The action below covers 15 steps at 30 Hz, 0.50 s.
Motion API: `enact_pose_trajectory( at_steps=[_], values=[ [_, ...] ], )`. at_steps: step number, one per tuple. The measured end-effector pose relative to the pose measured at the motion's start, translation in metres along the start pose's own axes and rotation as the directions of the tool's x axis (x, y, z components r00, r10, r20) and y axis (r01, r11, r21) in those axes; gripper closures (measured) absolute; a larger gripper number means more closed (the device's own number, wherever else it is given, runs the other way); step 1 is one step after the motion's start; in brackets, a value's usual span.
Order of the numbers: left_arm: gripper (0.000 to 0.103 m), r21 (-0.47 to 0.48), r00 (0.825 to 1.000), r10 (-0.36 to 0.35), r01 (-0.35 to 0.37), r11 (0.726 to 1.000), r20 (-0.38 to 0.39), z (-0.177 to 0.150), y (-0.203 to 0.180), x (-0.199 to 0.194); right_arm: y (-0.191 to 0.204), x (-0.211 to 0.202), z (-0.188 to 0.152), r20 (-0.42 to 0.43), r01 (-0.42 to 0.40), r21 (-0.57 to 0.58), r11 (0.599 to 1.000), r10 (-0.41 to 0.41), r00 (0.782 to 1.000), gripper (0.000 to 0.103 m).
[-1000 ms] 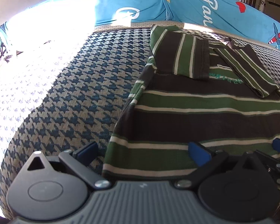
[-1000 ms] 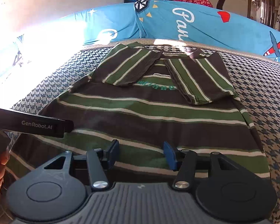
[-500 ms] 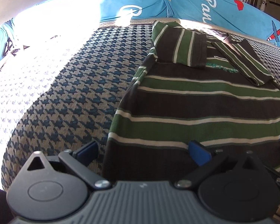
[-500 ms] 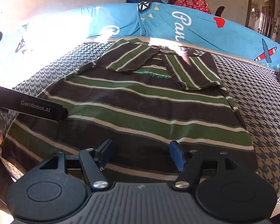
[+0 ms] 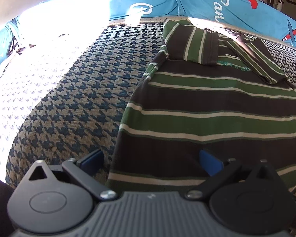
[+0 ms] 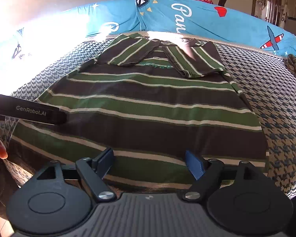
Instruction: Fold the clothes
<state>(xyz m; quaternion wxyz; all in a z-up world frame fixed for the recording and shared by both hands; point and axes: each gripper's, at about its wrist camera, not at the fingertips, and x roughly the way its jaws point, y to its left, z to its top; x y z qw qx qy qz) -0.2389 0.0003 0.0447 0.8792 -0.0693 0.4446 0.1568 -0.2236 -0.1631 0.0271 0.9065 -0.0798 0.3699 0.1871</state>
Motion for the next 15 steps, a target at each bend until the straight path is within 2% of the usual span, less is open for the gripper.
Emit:
enact_pose_trajectory(
  at_steps=[3, 7, 11, 15],
  values=[
    [0.000, -0.004, 0.999, -0.006, 0.006, 1.000, 0.033, -0.002, -0.001, -0.006, 0.002, -0.003, -0.005, -0.016, 0.006, -0.006, 1.000, -0.006, 1.000, 0.019],
    [0.000, 0.056, 0.995, -0.014, 0.008, 0.998, 0.095, -0.003, -0.013, -0.017, 0.000, -0.009, -0.010, -0.012, 0.004, 0.011, 1.000, -0.004, 1.000, 0.019],
    [0.000, 0.092, 0.996, -0.051, 0.044, 0.995, 0.075, -0.005, -0.025, -0.014, -0.015, -0.020, -0.011, 0.046, -0.011, 0.098, 0.995, 0.007, 0.999, 0.020],
    [0.000, 0.128, 0.997, -0.059, 0.051, 0.990, 0.059, -0.009, -0.035, -0.009, -0.037, -0.022, -0.011, 0.073, 0.028, 0.216, 0.976, -0.045, 0.996, 0.020]
  ],
)
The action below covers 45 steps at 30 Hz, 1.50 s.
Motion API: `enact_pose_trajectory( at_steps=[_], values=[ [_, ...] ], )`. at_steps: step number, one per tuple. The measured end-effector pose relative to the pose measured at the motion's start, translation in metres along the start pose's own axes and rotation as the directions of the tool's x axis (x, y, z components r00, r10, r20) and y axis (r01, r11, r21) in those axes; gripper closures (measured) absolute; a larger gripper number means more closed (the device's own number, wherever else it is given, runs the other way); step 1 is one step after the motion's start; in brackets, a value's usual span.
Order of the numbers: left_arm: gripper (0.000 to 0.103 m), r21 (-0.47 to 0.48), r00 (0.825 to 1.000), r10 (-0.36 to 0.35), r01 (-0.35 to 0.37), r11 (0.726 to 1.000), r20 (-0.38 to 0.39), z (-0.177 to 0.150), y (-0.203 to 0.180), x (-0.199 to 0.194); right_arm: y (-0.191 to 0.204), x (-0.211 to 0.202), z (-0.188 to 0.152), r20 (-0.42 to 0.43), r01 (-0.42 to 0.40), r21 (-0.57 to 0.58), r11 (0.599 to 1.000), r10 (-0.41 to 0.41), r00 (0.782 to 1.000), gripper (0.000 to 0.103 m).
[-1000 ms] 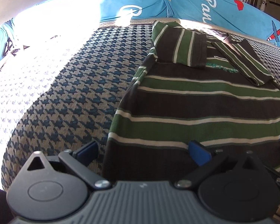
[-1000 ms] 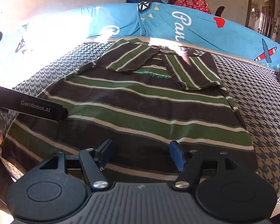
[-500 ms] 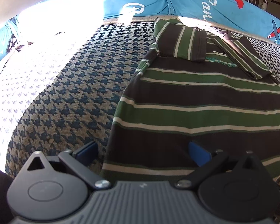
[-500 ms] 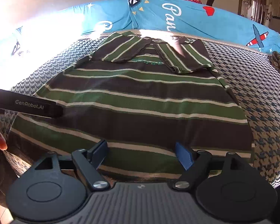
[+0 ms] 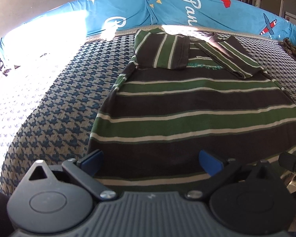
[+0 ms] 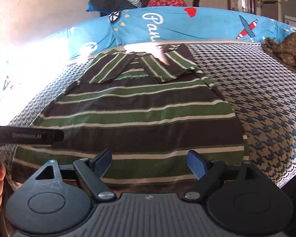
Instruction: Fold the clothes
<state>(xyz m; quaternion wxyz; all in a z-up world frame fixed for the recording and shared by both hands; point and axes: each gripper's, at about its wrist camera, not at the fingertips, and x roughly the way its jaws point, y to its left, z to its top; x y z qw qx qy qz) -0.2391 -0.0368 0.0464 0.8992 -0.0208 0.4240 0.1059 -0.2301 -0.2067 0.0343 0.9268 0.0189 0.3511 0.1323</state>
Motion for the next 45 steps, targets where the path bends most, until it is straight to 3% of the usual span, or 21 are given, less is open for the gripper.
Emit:
enact_pose_trajectory(
  at_steps=[4, 7, 15, 25, 27, 31, 35, 39, 45],
  values=[
    [0.000, -0.001, 1.000, -0.009, 0.009, 1.000, -0.007, -0.002, -0.003, 0.002, -0.021, 0.009, -0.001, -0.050, 0.047, 0.100, 0.994, -0.042, 0.998, 0.020],
    [0.000, -0.007, 1.000, -0.012, 0.012, 1.000, -0.007, -0.002, -0.001, 0.002, -0.041, 0.013, -0.003, -0.085, 0.127, 0.187, 0.974, -0.113, 0.990, 0.020],
    [0.000, -0.065, 1.000, -0.014, 0.014, 0.998, -0.001, 0.002, 0.011, 0.000, -0.082, 0.003, -0.005, -0.094, 0.199, 0.337, 0.920, -0.177, 0.980, 0.020],
    [0.000, -0.058, 1.000, -0.022, 0.022, 0.998, -0.009, 0.001, 0.008, 0.002, -0.105, 0.009, -0.011, -0.093, 0.171, 0.412, 0.895, -0.146, 0.985, 0.022],
    [0.000, -0.070, 1.000, -0.020, 0.019, 0.997, -0.009, 0.001, 0.010, 0.002, -0.102, 0.007, -0.009, -0.077, 0.181, 0.396, 0.900, -0.164, 0.983, 0.029],
    [0.000, -0.082, 1.000, -0.024, 0.023, 0.996, -0.013, 0.001, 0.013, 0.003, -0.098, 0.003, -0.005, -0.068, 0.236, 0.390, 0.890, -0.228, 0.971, 0.030],
    [0.000, -0.085, 1.000, -0.021, 0.019, 0.996, -0.017, 0.004, 0.013, 0.005, -0.094, -0.005, 0.004, -0.025, 0.201, 0.392, 0.898, -0.208, 0.978, 0.031],
    [0.000, -0.077, 1.000, -0.018, 0.016, 0.997, -0.020, 0.006, 0.013, 0.007, -0.083, -0.007, 0.020, 0.021, 0.130, 0.319, 0.939, -0.145, 0.989, 0.031],
    [0.000, -0.069, 0.999, -0.008, 0.006, 0.998, -0.033, 0.010, 0.013, 0.011, -0.065, 0.010, 0.043, 0.015, 0.026, 0.229, 0.973, -0.031, 0.999, 0.031]
  ],
)
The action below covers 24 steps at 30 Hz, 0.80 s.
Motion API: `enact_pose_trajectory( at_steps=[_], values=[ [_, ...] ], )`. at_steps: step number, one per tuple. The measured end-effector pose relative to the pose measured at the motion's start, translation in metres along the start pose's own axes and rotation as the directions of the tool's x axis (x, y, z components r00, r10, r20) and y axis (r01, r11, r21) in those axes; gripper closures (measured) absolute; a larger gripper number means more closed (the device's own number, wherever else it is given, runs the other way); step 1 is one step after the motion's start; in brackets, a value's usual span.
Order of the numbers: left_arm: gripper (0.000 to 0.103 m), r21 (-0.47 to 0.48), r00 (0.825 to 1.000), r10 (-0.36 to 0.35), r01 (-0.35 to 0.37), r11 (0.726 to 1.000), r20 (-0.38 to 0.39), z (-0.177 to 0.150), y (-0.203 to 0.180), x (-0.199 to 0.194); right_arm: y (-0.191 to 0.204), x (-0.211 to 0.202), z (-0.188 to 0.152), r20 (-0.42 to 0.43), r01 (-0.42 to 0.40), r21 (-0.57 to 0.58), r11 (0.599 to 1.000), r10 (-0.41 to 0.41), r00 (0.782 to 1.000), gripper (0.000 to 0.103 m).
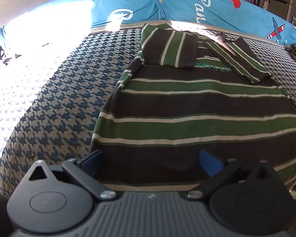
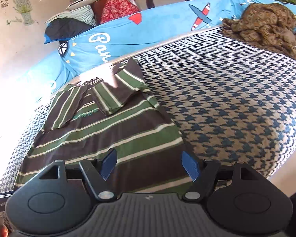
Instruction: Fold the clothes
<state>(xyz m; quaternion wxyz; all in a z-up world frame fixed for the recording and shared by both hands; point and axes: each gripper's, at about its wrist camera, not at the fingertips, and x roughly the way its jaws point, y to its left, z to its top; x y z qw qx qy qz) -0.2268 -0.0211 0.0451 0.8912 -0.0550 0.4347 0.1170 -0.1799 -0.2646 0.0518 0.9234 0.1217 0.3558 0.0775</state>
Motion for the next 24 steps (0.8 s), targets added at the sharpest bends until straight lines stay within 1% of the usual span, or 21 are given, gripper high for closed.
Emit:
enact_pose_trajectory(
  at_steps=[6, 11, 13, 18, 24],
  values=[
    [0.000, -0.024, 1.000, -0.003, 0.002, 1.000, -0.013, 0.012, 0.004, 0.007, 0.018, 0.019, 0.010, -0.057, -0.049, -0.099, 0.994, 0.043, 0.997, 0.030],
    [0.000, -0.018, 1.000, 0.001, -0.001, 1.000, -0.005, 0.026, 0.004, 0.013, 0.034, 0.030, 0.021, -0.073, -0.109, -0.189, 0.976, 0.096, 0.993, 0.030],
    [0.000, -0.013, 1.000, 0.006, -0.006, 1.000, -0.001, 0.032, 0.004, 0.016, 0.038, 0.035, 0.029, -0.077, -0.136, -0.208, 0.969, 0.122, 0.989, 0.030],
    [0.000, 0.018, 1.000, -0.001, 0.001, 1.000, 0.002, 0.048, 0.004, 0.025, 0.044, 0.053, 0.054, -0.092, -0.196, -0.219, 0.956, 0.179, 0.979, 0.030],
    [0.000, 0.056, 1.000, -0.008, 0.007, 0.998, 0.028, 0.073, 0.003, 0.036, 0.040, 0.075, 0.086, -0.085, -0.214, -0.190, 0.958, 0.201, 0.976, 0.030]
  ],
)
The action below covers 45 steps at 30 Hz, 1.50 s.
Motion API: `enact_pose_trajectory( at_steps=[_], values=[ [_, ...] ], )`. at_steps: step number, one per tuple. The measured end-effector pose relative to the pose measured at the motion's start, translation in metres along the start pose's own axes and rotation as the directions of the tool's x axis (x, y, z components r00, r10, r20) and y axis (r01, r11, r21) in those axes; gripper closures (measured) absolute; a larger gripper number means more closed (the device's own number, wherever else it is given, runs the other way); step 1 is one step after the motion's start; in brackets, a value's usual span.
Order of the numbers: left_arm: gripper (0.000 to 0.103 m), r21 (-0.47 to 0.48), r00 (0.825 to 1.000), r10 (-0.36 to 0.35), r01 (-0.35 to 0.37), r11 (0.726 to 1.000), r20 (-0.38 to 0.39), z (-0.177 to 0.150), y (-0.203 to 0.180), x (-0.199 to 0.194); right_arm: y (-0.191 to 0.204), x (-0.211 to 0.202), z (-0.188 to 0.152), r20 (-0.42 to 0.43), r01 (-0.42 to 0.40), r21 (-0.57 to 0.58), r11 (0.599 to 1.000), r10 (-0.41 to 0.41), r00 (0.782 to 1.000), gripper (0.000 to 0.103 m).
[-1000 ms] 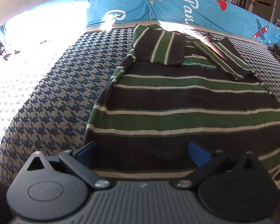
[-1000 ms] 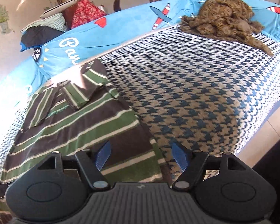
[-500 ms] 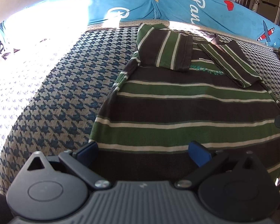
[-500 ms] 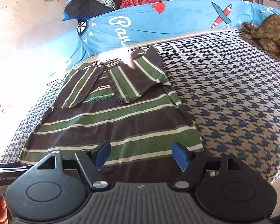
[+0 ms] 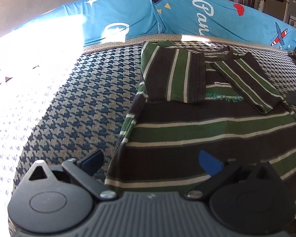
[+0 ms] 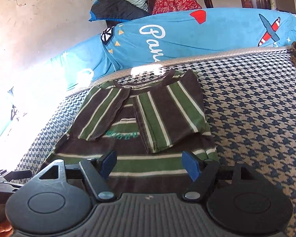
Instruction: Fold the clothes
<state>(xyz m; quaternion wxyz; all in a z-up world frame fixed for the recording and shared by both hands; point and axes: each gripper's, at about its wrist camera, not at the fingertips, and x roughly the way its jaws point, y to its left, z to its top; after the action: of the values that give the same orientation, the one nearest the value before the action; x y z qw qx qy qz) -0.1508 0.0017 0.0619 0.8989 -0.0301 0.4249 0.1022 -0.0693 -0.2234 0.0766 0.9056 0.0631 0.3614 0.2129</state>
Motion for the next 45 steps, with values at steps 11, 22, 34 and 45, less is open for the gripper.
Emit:
enact_pose_trajectory(
  at_steps=[11, 22, 34, 45],
  values=[
    [0.000, -0.004, 0.999, -0.036, 0.036, 0.999, -0.013, 0.035, 0.009, 0.029, -0.039, 0.038, 0.038, -0.029, 0.034, 0.068, 0.997, -0.032, 0.999, 0.030],
    [0.000, 0.005, 0.994, -0.101, 0.102, 0.995, -0.033, 0.041, -0.001, 0.048, -0.085, 0.074, 0.054, -0.070, -0.013, 0.208, 0.978, 0.029, 0.997, 0.034],
    [0.000, -0.004, 0.991, -0.129, 0.129, 0.992, -0.046, 0.043, -0.007, 0.055, -0.091, 0.088, 0.053, -0.068, -0.082, 0.165, 0.983, 0.094, 0.993, 0.058],
    [0.000, -0.071, 0.986, -0.146, 0.141, 0.988, -0.077, 0.038, 0.004, 0.062, -0.108, 0.090, 0.051, -0.053, -0.157, 0.258, 0.953, 0.176, 0.983, 0.085]
  ],
)
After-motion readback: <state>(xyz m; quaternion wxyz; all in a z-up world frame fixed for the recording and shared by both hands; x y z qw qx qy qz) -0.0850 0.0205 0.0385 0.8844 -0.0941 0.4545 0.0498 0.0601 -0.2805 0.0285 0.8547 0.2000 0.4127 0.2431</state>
